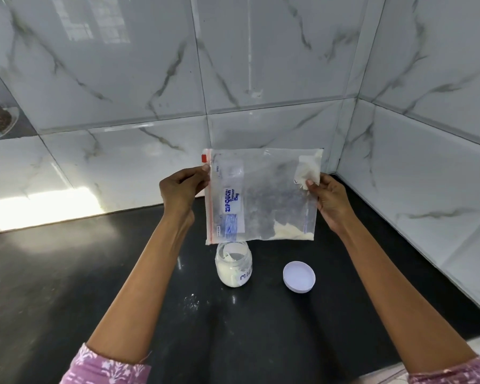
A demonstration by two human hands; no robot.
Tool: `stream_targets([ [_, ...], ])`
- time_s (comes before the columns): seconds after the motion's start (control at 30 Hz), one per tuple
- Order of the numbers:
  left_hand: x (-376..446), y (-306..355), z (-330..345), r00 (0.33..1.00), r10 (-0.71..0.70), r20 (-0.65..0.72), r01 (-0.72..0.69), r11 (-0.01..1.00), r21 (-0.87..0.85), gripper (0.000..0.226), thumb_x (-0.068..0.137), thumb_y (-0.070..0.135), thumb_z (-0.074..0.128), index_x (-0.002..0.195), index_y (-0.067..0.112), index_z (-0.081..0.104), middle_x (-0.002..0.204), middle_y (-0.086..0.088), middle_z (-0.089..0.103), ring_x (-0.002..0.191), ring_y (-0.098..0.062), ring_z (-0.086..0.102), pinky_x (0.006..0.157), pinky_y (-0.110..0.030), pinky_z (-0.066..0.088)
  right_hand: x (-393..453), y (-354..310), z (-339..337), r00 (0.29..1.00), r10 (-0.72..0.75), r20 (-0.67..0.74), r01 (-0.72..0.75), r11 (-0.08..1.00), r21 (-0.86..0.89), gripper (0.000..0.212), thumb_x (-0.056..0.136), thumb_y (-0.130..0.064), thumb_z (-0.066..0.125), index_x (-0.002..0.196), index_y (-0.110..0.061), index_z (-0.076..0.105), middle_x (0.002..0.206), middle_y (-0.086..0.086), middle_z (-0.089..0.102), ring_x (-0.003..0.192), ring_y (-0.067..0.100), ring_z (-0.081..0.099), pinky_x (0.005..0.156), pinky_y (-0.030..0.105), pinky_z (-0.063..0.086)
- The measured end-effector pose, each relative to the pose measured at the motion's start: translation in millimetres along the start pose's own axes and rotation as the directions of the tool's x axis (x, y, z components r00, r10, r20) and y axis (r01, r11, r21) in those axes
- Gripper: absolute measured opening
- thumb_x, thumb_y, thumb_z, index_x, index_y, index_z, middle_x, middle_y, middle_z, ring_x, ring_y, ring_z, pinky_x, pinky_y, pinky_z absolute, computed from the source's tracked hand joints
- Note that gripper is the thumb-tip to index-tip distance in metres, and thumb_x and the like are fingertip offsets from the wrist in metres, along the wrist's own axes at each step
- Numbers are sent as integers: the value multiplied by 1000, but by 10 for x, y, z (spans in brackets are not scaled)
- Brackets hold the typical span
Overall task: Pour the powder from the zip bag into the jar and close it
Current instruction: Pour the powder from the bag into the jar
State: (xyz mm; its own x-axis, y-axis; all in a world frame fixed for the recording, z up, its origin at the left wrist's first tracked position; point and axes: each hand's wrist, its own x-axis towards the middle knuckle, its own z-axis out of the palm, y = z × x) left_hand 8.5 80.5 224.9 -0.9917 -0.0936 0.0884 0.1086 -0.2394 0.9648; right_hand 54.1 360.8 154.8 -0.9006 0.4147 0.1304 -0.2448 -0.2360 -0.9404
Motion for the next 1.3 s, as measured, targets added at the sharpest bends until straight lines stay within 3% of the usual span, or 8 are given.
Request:
stream_targets([
  [0.23, -32, -129, -9, 999, -50, 17, 50, 999, -21, 17, 81, 3, 70, 97, -1, 69, 83, -10, 69, 65, -9, 67, 62, -13, 53, -18, -72, -95, 996, 39, 76, -38, 999, -12, 26, 79, -15, 69, 104, -11, 64, 92, 2, 75, 84, 14, 71, 70, 24, 57],
  [0.33, -39, -160, -6, 999, -54, 9, 54, 998, -21, 16, 81, 3, 71, 96, 0, 70, 81, -10, 69, 62, -8, 66, 61, -13, 53, -18, -101, -106, 995, 57, 76, -58, 998, 4, 34, 74, -25, 71, 104, -11, 65, 94, 3, 75, 86, 16, 71, 72, 26, 58],
  [0.47, -44, -182, 14, 999, -53, 7, 53, 998, -35, 12, 80, 2, 71, 92, 1, 71, 73, -4, 71, 61, -7, 66, 61, -14, 53, -2, -168, -86, 992, 101, 80, -104, 994, 37, 33, 81, -40, 64, 99, -12, 70, 103, 6, 73, 97, 21, 69, 81, 33, 58],
  [0.53, -46, -197, 20, 999, -51, 6, 52, 997, -51, 11, 80, 1, 71, 91, 1, 71, 68, 0, 72, 60, -7, 66, 61, -14, 53, 2, -200, -71, 994, 92, 60, -93, 996, 4, 25, 89, -34, 59, 96, -13, 71, 99, 4, 73, 95, 19, 68, 82, 31, 57],
  [0.7, -52, -221, 5, 999, -45, 9, 46, 997, -59, 11, 79, 2, 72, 90, 1, 71, 76, -5, 71, 63, -9, 66, 63, -15, 53, 1, -265, -41, 999, 37, 31, -37, 999, 8, 17, 93, -22, 55, 89, -18, 71, 88, -4, 74, 86, 10, 68, 73, 23, 56],
  [0.9, -61, -215, 6, 998, -48, 45, 51, 996, -76, 5, 79, 4, 72, 84, 6, 72, 67, 2, 73, 62, -8, 66, 63, -15, 53, -1, -233, -57, 999, 27, 33, -26, 1000, -7, 20, 94, -28, 53, 91, -20, 72, 91, -4, 74, 87, 13, 68, 70, 29, 58],
  [1.17, -55, -208, -85, 996, -31, 78, 38, 995, -89, 3, 80, 6, 71, 82, 7, 72, 66, 3, 73, 62, -7, 65, 64, -16, 54, 83, -320, 9, 999, 9, 42, -10, 1000, 14, 24, 92, -33, 54, 88, -18, 74, 98, 2, 72, 97, 20, 65, 89, 35, 53],
  [1.3, -89, -241, -93, 995, -64, 77, 74, 988, -134, 5, 81, 2, 69, 83, 5, 71, 65, 2, 73, 60, -5, 66, 64, -15, 55, 84, -179, -51, 998, 40, 51, -42, 998, 36, 14, 90, -20, 59, 95, -17, 72, 99, 2, 71, 94, 15, 66, 75, 27, 57],
])
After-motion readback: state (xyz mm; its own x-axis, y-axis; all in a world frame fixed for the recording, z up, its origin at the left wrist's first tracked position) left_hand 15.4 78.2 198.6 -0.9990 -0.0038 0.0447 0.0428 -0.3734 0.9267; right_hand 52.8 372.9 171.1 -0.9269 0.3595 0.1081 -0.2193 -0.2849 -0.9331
